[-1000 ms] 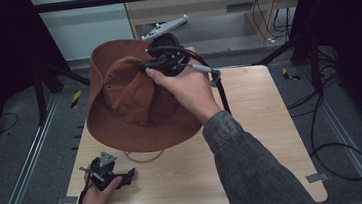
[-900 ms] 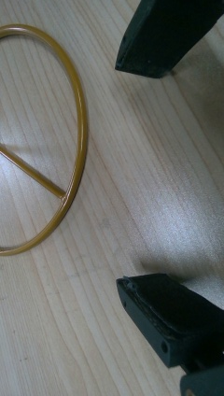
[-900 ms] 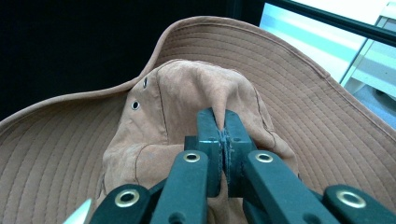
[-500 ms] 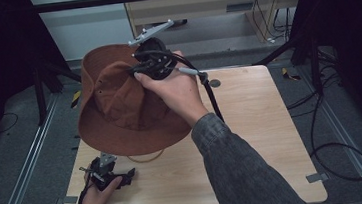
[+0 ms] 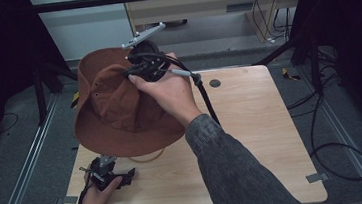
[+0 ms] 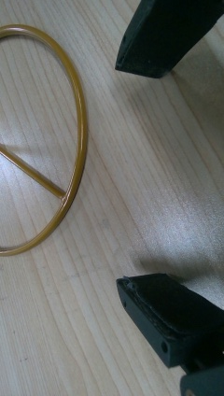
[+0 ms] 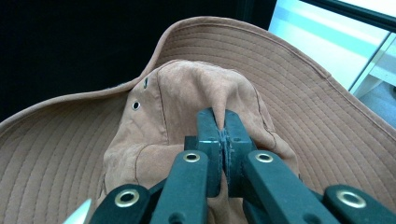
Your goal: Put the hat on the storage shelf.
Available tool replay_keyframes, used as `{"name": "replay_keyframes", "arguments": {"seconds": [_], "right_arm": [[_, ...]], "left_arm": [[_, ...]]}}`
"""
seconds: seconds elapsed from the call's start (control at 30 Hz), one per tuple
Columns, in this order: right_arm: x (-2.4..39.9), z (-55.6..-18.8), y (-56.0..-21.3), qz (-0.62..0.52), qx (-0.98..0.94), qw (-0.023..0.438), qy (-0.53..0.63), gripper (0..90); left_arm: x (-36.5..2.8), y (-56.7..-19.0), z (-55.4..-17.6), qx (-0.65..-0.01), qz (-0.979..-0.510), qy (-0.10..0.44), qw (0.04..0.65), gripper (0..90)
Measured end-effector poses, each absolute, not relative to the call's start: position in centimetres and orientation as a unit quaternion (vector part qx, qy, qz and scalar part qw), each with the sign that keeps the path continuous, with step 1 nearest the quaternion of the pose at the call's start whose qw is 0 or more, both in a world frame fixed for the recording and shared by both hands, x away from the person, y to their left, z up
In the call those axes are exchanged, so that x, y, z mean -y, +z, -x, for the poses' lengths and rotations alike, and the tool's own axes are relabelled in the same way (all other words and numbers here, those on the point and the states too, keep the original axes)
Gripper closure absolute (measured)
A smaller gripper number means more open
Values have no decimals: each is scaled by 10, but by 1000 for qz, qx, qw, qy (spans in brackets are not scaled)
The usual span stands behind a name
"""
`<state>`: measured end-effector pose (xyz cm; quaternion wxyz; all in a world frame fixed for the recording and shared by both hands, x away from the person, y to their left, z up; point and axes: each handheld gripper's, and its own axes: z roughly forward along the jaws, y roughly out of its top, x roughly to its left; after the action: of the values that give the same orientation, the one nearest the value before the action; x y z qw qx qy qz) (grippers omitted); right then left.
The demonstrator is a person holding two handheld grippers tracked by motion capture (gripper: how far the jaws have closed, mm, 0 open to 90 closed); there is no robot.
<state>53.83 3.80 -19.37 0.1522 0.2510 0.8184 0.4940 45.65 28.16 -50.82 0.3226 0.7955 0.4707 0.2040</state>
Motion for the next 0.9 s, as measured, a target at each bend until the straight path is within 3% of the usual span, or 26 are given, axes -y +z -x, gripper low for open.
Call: {"name": "replay_keyframes", "arguments": {"seconds": [0.9], "right_arm": [[-55,-541,-205,-247,-823,140,492,886]], "left_arm": [[-282,-508,-457,-469,-797,204,321,0]]}}
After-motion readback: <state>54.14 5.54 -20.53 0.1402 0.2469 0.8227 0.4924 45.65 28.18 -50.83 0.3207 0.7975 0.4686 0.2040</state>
